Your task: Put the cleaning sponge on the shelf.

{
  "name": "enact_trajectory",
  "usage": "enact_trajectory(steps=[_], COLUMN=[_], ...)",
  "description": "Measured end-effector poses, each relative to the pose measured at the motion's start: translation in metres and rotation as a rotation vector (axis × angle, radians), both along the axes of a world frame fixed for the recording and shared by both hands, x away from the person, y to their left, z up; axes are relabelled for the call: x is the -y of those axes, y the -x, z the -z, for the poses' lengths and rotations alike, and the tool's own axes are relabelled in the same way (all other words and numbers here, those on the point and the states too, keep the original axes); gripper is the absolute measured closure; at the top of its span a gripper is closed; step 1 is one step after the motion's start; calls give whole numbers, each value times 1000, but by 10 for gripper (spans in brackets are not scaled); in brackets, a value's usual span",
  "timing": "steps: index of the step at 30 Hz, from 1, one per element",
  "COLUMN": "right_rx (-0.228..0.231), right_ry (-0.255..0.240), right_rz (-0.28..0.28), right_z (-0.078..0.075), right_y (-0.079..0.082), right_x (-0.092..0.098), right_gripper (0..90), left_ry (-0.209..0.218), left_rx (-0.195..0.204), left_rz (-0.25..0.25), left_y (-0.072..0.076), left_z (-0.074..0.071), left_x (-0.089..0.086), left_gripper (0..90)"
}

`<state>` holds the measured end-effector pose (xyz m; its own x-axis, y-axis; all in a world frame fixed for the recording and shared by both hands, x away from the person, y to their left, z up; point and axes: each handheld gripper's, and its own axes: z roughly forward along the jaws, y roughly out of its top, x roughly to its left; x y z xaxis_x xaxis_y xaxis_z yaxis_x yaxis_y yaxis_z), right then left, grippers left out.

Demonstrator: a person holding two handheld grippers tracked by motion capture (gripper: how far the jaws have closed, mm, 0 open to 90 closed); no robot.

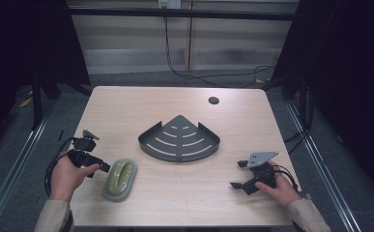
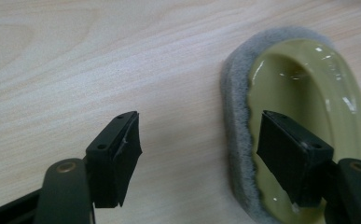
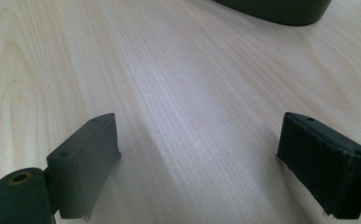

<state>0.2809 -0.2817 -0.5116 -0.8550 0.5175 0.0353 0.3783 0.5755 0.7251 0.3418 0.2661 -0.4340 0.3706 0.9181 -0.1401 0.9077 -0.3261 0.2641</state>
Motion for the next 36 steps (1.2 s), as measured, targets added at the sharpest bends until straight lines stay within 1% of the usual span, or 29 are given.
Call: enact_trajectory(steps=[3,4,10,13,14,15,23,26,28,35,36], right_rx=[1,1,0,0,0,0,0,0,1,1,1], right_ry=[0,0,0,0,0,0,0,0,1,1,1], right_rz=[0,0,0,0,0,0,0,0,0,0,0], right_z=[0,0,0,0,0,0,0,0,0,0,0], right_y=[0,0,0,0,0,0,0,0,0,0,0], right_x=[0,0,0,0,0,0,0,0,0,0,0], right_gripper=[118,118,118,118,118,118,118,118,118,118,118], left_ry=[2,3,9,7,12,9,12,9,6,3,7], left_rx=[-6,-11,-9,-12,-13,-19,-25,-33,-48,-61,-69], left_rz=[7,17,12,28,27,39,60,72,83,95,95], left_y=[-1,-1,-2,-1,0,0,2,3,4,4,4], left_z=[-6,-9,-17,-21,-22,-23,-25,-25,-23,-20,-19], left_x=[4,6,13,16,18,20,30,34,38,43,45], left_gripper=[301,304,311,319,319,320,320,323,324,333,336])
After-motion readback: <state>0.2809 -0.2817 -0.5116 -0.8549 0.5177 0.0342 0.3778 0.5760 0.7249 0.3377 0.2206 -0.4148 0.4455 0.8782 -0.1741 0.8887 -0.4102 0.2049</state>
